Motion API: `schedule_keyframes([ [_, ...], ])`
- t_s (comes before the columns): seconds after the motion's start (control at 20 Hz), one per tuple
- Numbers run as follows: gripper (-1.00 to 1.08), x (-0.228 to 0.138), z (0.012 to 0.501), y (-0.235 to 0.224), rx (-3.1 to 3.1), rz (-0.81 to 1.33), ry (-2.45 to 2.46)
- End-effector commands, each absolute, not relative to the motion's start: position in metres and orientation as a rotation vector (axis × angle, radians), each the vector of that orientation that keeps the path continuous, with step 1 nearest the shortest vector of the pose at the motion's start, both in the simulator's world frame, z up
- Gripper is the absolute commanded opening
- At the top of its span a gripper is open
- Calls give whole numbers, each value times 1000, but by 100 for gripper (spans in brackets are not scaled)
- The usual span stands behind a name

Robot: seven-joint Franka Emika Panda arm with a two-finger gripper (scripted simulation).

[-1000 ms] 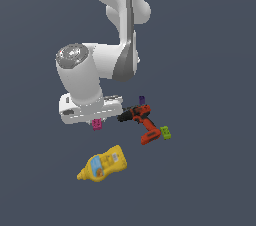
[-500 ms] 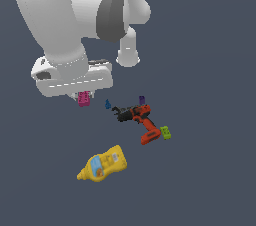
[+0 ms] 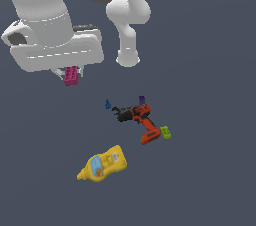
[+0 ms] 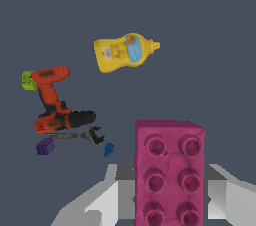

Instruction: Pick up a designated object from a clutter of objects.

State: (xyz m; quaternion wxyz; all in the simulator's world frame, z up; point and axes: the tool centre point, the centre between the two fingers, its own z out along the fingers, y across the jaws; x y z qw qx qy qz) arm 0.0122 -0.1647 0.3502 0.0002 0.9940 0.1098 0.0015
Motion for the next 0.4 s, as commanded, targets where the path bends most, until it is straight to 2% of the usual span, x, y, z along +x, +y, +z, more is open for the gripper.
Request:
schedule_keyframes([
  [0.0,-100,10,362,-168,3123,2,346],
  [0.35,-100,8,374,-171,3122,0,347],
])
